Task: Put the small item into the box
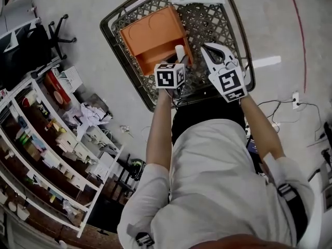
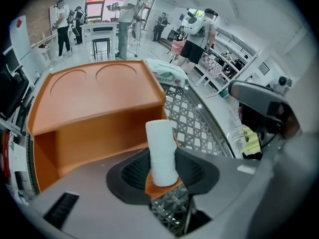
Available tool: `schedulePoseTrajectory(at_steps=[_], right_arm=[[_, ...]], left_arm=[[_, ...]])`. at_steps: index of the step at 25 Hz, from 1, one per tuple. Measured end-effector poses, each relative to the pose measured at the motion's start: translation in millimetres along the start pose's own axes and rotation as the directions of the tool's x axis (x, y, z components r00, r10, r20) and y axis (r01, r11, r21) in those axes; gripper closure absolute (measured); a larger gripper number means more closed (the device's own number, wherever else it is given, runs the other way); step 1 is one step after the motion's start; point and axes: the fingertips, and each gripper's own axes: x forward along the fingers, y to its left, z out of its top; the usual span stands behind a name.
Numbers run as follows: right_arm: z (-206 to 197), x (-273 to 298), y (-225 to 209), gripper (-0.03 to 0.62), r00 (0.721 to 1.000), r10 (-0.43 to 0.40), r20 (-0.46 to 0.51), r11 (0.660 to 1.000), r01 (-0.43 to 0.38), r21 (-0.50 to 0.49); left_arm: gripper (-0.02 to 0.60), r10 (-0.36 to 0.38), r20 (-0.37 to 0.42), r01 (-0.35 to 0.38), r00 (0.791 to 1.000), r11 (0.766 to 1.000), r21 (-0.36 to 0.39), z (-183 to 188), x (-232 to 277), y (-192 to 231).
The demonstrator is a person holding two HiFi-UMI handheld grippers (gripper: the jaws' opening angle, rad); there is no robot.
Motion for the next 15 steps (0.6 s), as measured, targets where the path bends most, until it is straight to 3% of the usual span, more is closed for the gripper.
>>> schedulePoseTrajectory(at_steps=[15], right_arm=[[-0.6, 2.2, -6.6, 0.589, 1.0, 0.003, -0.008, 1.0, -0.003, -0.008]], left_arm=[[0.431, 0.027, -0.069, -0.03, 0.997, 0.999, -0.039, -2.4, 15.2, 16.5]])
